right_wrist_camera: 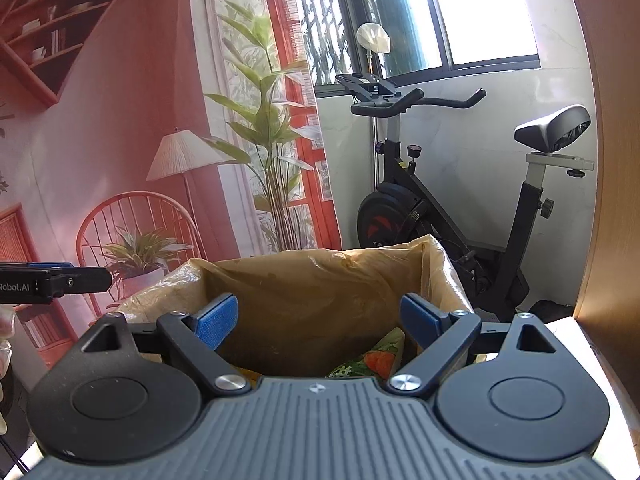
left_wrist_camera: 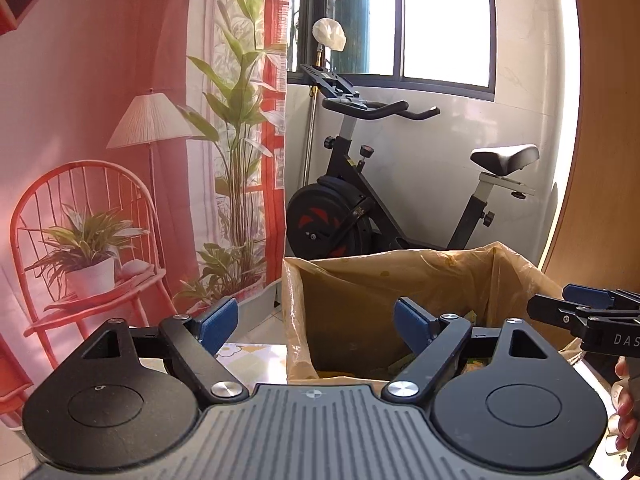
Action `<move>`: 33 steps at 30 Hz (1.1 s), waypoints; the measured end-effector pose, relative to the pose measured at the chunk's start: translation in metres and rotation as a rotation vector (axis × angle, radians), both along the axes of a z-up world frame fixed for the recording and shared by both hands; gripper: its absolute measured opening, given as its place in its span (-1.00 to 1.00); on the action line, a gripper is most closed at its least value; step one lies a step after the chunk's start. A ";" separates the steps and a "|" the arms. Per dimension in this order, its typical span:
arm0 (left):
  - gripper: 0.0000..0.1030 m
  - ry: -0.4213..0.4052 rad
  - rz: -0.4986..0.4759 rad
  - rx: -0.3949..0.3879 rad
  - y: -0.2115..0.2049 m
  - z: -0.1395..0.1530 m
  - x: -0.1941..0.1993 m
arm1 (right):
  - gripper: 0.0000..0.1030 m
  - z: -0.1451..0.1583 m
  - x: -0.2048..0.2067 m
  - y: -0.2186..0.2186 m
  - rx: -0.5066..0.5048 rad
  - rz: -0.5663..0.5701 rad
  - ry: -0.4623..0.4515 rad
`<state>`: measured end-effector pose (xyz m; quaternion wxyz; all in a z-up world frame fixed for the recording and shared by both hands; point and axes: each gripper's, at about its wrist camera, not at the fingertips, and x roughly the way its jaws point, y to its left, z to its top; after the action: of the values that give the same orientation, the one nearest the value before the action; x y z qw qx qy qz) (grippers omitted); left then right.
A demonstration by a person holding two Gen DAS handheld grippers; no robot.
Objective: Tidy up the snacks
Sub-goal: 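Move both open grippers back down to the snack pile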
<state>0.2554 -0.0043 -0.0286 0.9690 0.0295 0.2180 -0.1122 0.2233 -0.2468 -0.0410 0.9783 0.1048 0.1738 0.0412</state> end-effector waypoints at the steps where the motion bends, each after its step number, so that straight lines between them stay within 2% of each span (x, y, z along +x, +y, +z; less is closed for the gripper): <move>1: 0.69 0.002 0.003 -0.005 0.005 -0.001 -0.006 | 0.76 -0.001 -0.006 0.002 0.004 0.005 -0.007; 11: 0.66 0.070 0.027 -0.014 0.040 -0.043 -0.055 | 0.76 -0.034 -0.065 0.025 -0.028 0.042 -0.058; 17: 0.66 0.091 0.039 -0.036 0.043 -0.067 -0.068 | 0.76 -0.068 -0.089 0.039 -0.082 0.051 -0.030; 22: 0.66 0.145 0.043 -0.031 0.051 -0.085 -0.069 | 0.76 -0.101 -0.096 0.045 -0.077 0.074 0.061; 25: 0.66 0.160 0.055 -0.013 0.059 -0.093 -0.071 | 0.76 -0.116 -0.092 0.044 -0.019 0.085 0.115; 29: 0.65 0.177 0.074 -0.026 0.068 -0.097 -0.074 | 0.76 -0.129 -0.079 0.045 0.041 0.120 0.186; 33: 0.65 0.202 0.069 -0.040 0.066 -0.105 -0.077 | 0.76 -0.137 -0.066 0.059 0.022 0.165 0.223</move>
<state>0.1788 0.0621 -0.1337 0.9458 -0.0090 0.3132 -0.0855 0.1575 -0.1881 -0.1780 0.9450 0.1047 0.2892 0.1115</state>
